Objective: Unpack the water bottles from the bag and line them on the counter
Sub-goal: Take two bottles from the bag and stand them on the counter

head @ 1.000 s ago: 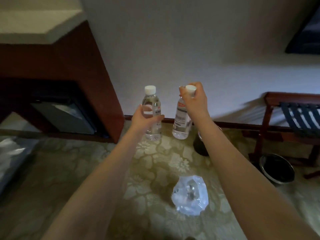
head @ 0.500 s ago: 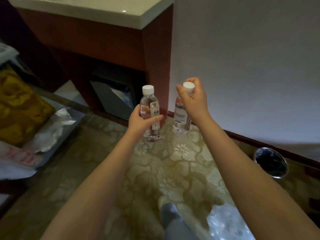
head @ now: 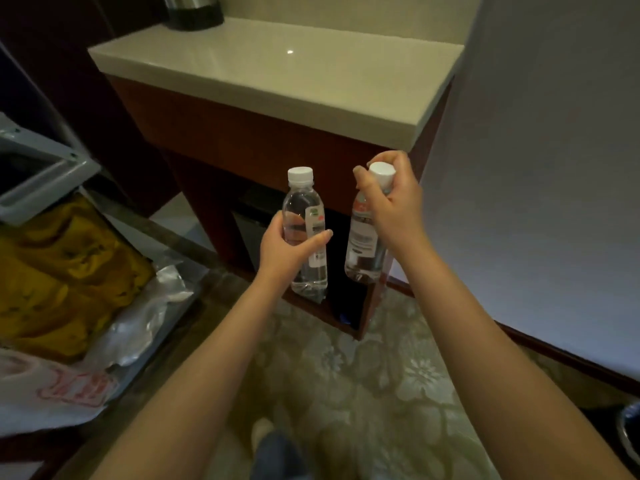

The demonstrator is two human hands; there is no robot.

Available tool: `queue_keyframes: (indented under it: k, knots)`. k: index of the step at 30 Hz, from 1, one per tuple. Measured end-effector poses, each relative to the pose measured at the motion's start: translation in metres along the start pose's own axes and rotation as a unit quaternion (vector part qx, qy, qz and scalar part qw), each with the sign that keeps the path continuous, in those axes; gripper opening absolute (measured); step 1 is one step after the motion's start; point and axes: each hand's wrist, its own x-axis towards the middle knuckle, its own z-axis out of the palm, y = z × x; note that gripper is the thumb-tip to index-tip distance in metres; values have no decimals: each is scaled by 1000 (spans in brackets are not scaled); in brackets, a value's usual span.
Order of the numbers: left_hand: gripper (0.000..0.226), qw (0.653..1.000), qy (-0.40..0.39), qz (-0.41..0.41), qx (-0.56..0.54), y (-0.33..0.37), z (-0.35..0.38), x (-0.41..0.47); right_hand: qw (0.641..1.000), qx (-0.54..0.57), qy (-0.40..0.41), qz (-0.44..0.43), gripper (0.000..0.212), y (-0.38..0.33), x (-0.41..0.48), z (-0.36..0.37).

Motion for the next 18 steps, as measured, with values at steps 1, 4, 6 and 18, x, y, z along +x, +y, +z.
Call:
queue_keyframes:
  k: [1,4,6,18]
  knots:
    - [52,1000,-7,9,-14,2,-10,16,1000,-1,10,-6,20,-2,11,13]
    - [48,997,-42,47,-42,15,-41,69,999,-5,47,-10,16,-16,49,48]
    - [57,993,-65,62,-72,31,-63,104,997,-1,79,-17,13,-34,78,67]
    - [63,965,-131,201,-109,141,-91,314,975,42,176,-128,12,-94,265,136]
